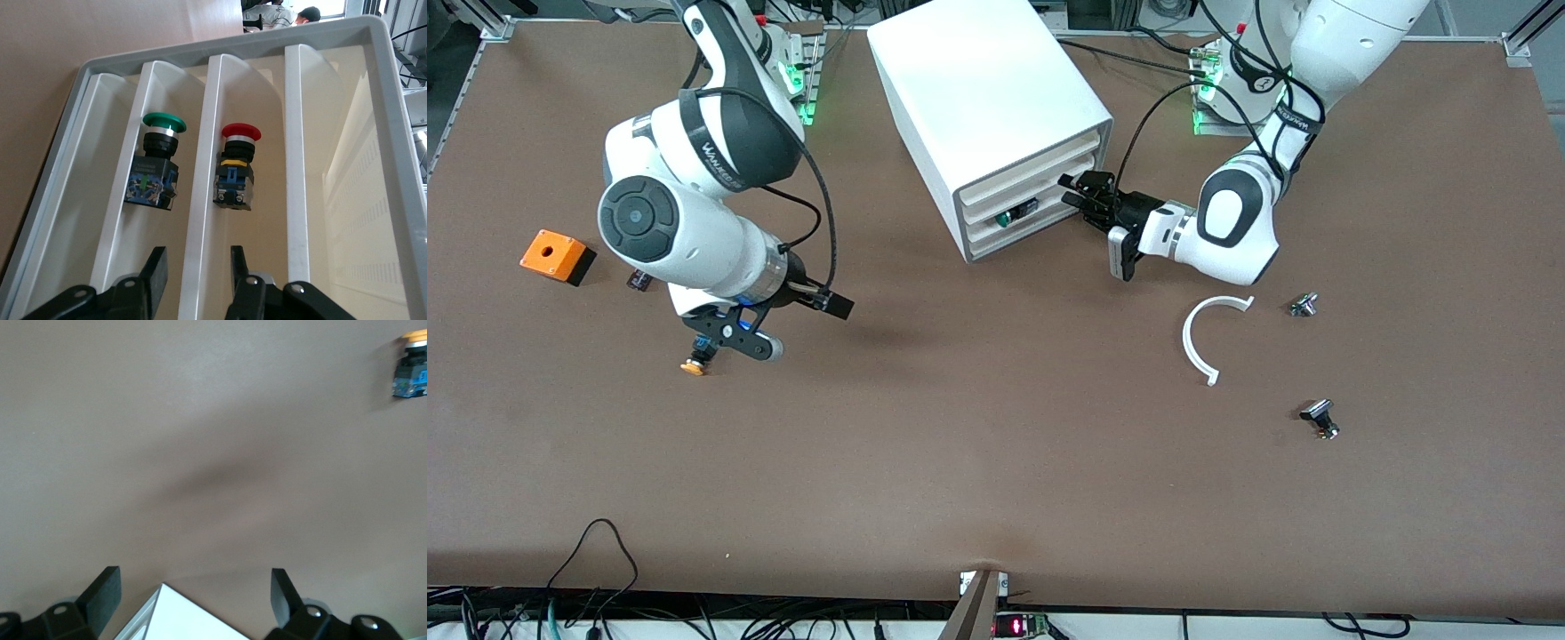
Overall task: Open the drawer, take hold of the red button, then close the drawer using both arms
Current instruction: 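Pull the drawer open with the left gripper while the right gripper reaches in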
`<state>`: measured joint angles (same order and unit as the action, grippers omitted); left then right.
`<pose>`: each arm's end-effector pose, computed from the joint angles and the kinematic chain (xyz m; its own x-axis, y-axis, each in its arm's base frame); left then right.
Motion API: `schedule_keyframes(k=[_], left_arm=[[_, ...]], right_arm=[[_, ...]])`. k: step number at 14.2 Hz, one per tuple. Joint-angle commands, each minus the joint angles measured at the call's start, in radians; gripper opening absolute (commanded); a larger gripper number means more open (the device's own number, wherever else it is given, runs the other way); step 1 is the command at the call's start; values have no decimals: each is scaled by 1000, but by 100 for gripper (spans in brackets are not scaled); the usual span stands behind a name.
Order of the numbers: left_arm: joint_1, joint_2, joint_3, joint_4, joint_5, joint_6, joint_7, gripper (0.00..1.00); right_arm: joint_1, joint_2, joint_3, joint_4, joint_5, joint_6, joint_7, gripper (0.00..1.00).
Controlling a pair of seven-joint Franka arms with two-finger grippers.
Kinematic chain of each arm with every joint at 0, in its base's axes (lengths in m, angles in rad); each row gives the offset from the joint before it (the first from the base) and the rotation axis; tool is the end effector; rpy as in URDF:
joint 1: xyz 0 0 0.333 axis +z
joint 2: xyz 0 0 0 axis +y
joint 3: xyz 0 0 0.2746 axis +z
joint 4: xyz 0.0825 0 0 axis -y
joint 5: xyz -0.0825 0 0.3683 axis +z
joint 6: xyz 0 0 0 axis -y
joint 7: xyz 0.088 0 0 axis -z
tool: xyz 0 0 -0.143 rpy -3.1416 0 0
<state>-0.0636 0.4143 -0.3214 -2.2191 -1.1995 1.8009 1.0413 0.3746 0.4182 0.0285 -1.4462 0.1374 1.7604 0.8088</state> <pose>0.3844 -0.2864 0.1695 0.8443 -0.5352 0.0268 -0.1592 -0.2028 0.9662 0.5795 0.2634 0.3729 0.8912 -0.4180 -0.1761 -0.4281 -0.9035 -0.0220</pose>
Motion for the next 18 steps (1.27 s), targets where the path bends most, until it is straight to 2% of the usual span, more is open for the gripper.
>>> schedule_keyframes(k=[1,4,6,8,12,14,18], left_arm=[[8,-11,-34,-28,-37,12,35,40],[7,30,-38,-28,-66,17,95,39],[5,55,-41,-28,-89,17,124,34],[7,57,-45,-28,-94,15,138,0],[16,57,-44,-13,-84,15,125,0],[22,60,-33,27,-71,15,89,0],[77,61,-31,163,114,12,-98,0]], right_arm=[[24,43,-6,75,8,-9,62,99],[37,70,-7,121,8,-7,99,99],[46,80,-7,142,8,-7,124,99],[49,94,-7,165,8,-6,142,99],[73,125,-7,220,7,-7,190,99],[87,129,-9,233,2,-6,214,99],[118,131,-9,241,-4,50,300,99]])
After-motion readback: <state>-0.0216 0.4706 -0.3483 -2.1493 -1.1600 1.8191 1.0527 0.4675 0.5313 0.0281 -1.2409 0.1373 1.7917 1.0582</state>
